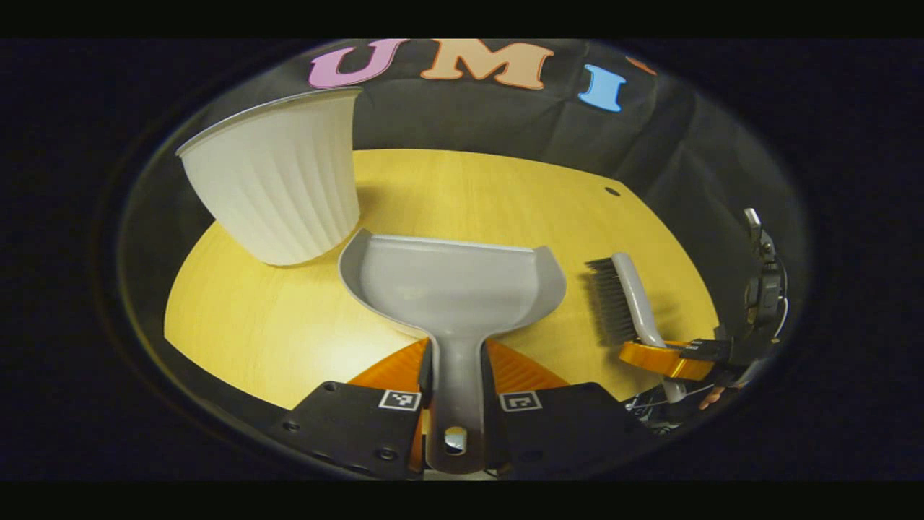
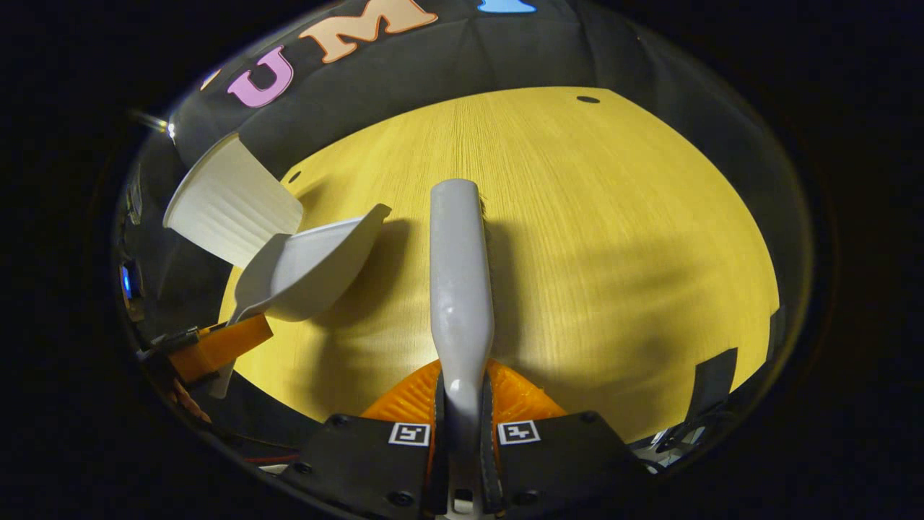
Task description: Pick up the small broom and dustpan from the desktop, sweep the trash into the dustpan with the broom, and then empty the trash into the garbage bin.
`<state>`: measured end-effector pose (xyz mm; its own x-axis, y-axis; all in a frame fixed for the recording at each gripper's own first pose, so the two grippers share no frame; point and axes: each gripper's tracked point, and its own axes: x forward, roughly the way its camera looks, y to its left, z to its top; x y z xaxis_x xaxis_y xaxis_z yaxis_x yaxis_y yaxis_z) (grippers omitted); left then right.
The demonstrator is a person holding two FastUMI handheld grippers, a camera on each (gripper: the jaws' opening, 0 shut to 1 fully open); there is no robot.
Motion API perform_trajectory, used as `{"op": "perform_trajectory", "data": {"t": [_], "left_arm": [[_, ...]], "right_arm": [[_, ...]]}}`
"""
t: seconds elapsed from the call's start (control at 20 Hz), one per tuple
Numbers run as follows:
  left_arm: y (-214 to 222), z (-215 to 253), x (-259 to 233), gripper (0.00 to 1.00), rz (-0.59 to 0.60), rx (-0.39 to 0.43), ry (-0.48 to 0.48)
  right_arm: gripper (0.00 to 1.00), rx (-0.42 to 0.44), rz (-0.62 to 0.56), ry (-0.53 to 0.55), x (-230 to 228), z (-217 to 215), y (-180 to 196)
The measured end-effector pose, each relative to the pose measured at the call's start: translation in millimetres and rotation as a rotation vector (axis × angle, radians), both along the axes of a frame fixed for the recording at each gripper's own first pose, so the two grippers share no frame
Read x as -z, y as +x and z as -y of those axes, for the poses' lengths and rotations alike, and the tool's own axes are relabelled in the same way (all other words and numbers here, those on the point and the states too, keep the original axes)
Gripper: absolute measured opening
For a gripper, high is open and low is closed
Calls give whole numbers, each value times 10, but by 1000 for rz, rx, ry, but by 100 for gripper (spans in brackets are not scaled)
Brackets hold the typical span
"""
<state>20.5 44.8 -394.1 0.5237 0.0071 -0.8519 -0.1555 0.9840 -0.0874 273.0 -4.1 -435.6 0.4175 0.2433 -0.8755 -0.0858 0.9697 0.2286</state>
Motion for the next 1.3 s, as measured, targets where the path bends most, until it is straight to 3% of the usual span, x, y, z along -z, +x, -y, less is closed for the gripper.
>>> {"op": "perform_trajectory", "data": {"t": [0.25, 0.45, 0.5, 0.55, 0.6, 0.65, 0.7, 0.75, 0.8, 0.85, 0.9, 1.05, 1.1, 1.15, 1.3], "left_arm": [[55, 92, -16, 27, -11, -41, -44], [32, 117, -14, 30, -13, -34, -53], [18, 136, -17, 30, -20, -30, -64], [-17, 142, -25, 31, -29, -31, -68], [-3, 139, -42, 43, -15, -28, -71], [-1, 135, -47, 46, -10, -28, -74], [5, 125, -81, 51, 1, -30, -77], [20, 107, -119, 53, 14, -29, -79], [34, 100, -166, 67, 28, -24, -82], [34, 100, -199, 72, 38, -19, -82], [29, 94, -248, 84, 49, -13, -80], [6, 58, -453, 88, 93, -8, -55], [5, 26, -603, 90, 126, -16, -41], [29, 21, -787, 92, 172, -19, -35], [124, -26, -1464, 92, 364, -15, 8]], "right_arm": [[20, 4, -21, 11, 62, 15, 54], [27, 5, -33, 44, 10, 113, 114], [22, 10, -25, 46, 9, 160, 128], [32, 13, -18, 46, 2, 222, 121], [31, 14, -15, 47, -30, 245, 104], [43, 13, -14, 52, -55, 256, 85], [43, 13, -13, 57, -53, 246, 86], [54, 13, -8, 64, -73, 253, 88], [59, 13, 1, 69, -109, 255, 78], [73, 18, 14, 67, -150, 277, 94], [87, 21, 29, 67, -174, 273, 93], [90, 31, 82, 93, -323, 281, 91], [100, 42, 119, 101, -482, 307, 84], [95, 49, 178, 110, -663, 324, 88], [99, 37, 403, 124, -1395, 317, 49]]}}
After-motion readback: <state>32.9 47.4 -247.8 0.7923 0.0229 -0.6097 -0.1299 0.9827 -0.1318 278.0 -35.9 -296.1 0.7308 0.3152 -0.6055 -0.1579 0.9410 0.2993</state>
